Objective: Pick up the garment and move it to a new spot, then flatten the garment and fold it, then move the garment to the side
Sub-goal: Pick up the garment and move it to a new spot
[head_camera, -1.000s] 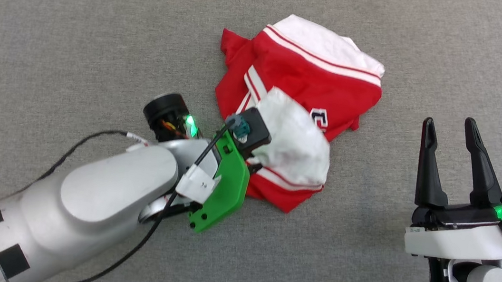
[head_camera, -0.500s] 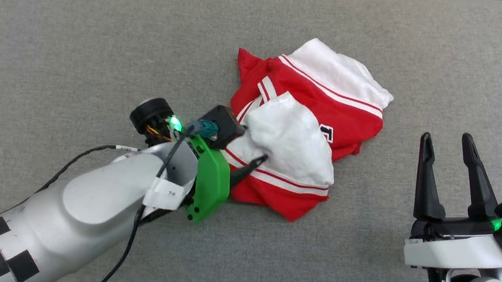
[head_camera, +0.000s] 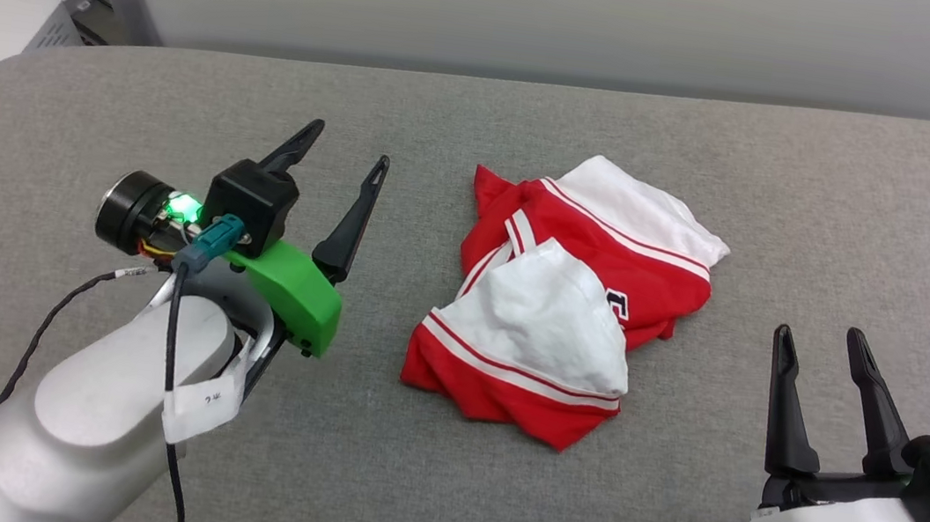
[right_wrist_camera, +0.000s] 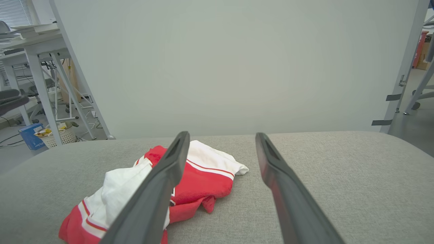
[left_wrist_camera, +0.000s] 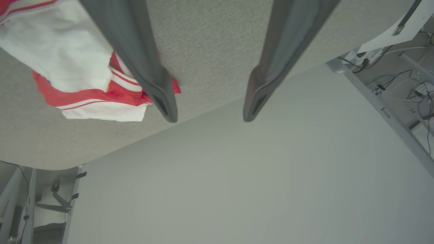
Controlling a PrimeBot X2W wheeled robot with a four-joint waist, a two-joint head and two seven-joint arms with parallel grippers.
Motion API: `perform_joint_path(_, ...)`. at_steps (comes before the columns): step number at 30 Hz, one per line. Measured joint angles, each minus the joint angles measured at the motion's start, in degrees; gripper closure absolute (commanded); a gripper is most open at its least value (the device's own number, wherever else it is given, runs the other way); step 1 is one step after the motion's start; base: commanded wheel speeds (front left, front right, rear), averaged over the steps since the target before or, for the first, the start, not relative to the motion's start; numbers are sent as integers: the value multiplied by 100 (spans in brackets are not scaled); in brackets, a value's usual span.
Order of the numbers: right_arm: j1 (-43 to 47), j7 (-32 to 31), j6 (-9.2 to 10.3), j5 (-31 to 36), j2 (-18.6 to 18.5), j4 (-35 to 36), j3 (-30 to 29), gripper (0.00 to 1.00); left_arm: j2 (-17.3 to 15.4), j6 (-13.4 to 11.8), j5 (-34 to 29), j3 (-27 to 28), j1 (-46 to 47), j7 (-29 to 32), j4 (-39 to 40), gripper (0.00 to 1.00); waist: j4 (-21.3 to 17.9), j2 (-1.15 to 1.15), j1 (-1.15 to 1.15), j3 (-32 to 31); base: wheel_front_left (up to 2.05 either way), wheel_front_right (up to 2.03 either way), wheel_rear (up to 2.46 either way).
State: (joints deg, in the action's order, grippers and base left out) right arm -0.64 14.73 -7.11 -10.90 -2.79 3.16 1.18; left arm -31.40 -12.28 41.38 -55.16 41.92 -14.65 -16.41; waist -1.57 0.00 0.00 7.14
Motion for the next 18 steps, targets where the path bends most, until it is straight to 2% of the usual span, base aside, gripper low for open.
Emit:
perform_joint_path(3,65,0,0,18,2,-7,-34,0,27,-328,-360,609,-458,-2,383,0,141,0,0,-107,0,0,0)
perform_joint_path(7,80,0,0,22,3,-56,-26,0,107,-739,-802,1731,-1394,-3,823,0,263,0,0,-277,0,0,0)
perform_joint_path(8,112,1,0,60,3,-81,4,0,215,-797,-1185,2413,-2157,-2,1083,0,303,0,0,-403,0,0,0)
perform_joint_path(13,214,0,0,125,5,-94,57,0,667,-666,-1685,3417,-3193,-2,1393,0,346,0,0,-566,0,0,0)
perform_joint_path(18,293,1,0,125,4,-107,54,0,1183,-45,-2161,4020,-3927,-2,1595,0,364,0,0,-640,0,0,0)
